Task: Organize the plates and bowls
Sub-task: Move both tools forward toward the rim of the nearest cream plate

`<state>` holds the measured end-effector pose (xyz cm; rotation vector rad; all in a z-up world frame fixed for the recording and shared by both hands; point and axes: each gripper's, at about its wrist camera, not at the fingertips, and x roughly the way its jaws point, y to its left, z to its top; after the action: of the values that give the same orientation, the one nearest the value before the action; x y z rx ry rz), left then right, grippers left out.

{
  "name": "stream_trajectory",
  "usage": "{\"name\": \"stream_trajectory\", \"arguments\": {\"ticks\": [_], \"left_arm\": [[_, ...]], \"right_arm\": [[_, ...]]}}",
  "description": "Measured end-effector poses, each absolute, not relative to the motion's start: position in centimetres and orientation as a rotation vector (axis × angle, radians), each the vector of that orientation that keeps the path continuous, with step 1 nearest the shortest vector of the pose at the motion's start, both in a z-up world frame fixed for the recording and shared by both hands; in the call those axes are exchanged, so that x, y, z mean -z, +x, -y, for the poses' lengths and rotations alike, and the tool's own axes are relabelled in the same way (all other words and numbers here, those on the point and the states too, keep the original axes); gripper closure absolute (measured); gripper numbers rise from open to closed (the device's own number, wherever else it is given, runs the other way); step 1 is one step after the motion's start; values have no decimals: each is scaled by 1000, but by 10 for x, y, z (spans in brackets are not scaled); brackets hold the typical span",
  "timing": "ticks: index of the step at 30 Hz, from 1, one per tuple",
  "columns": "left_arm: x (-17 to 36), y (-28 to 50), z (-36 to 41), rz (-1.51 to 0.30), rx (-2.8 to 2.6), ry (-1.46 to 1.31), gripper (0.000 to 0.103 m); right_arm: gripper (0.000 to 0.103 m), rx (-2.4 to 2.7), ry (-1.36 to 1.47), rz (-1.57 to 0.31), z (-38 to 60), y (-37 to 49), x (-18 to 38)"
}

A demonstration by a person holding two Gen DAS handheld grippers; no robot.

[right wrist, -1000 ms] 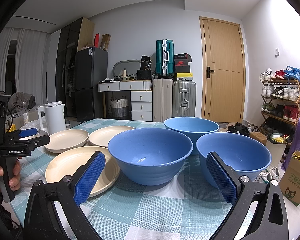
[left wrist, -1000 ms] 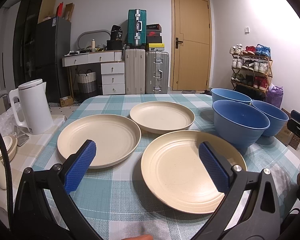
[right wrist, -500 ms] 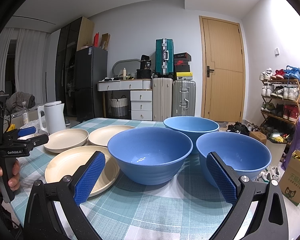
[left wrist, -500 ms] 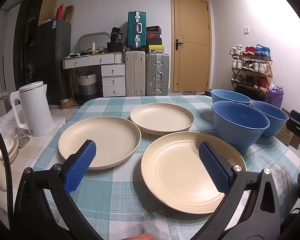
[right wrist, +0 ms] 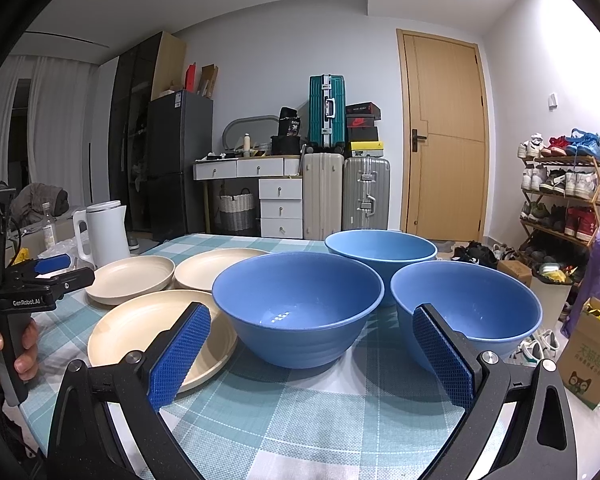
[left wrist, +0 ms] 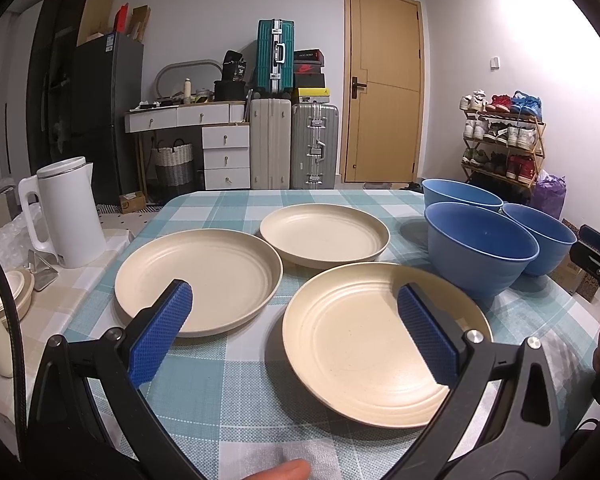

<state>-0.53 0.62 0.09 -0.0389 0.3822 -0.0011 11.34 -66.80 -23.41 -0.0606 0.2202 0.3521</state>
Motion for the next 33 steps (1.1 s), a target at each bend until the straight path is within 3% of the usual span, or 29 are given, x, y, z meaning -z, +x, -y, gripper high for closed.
{"name": "stream_trajectory", "arguments": {"ticks": [33], "left_arm": [[-42, -8, -22, -491, -63, -84, 0]], "right_arm": [[0, -404, -73, -380, 624, 127, 187]]}}
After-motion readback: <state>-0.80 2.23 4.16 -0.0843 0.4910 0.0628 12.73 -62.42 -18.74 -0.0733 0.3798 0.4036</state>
